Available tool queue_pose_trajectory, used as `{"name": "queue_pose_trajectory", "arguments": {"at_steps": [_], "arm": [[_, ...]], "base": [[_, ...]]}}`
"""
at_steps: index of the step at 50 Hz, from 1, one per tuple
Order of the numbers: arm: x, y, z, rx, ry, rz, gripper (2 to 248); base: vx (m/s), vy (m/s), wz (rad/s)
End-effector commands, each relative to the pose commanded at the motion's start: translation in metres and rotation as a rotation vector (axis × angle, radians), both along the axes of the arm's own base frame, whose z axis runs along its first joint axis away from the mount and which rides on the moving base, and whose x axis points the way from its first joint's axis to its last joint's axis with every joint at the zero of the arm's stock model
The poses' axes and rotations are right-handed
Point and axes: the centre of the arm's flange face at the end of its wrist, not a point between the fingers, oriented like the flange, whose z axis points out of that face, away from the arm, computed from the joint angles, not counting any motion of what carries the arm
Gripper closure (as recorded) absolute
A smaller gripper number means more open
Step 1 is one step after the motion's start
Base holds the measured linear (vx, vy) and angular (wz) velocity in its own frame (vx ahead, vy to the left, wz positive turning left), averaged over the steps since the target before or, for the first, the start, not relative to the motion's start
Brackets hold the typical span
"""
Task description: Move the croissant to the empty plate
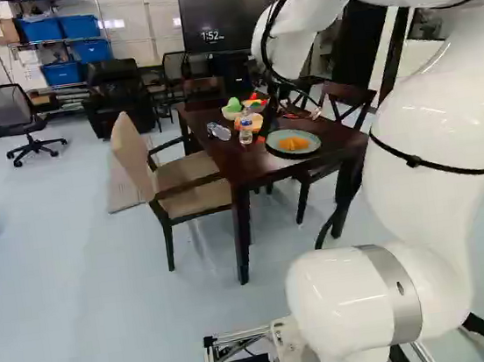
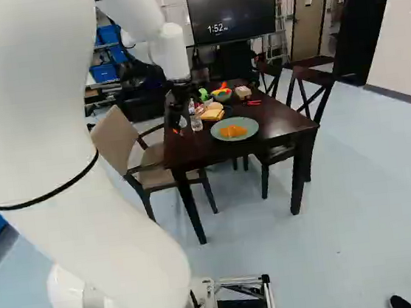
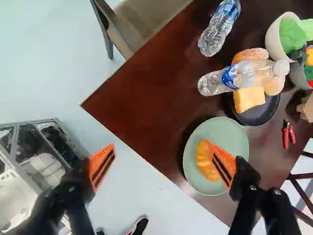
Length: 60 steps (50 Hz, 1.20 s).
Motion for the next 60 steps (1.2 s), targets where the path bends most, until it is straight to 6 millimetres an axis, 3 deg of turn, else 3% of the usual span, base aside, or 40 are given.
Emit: {"name": "queue_pose_trajectory", "arguments": {"at_steps": [24,60], "arm": [[-0.044,0.023,-0.001,0.0,0.004,0.039,3],[-0.049,0.023,-0.012,0.001,-0.024,-0.021,3]], "base": [[0.0,0.0,0.0],[0.0,0.0,0.0]]}}
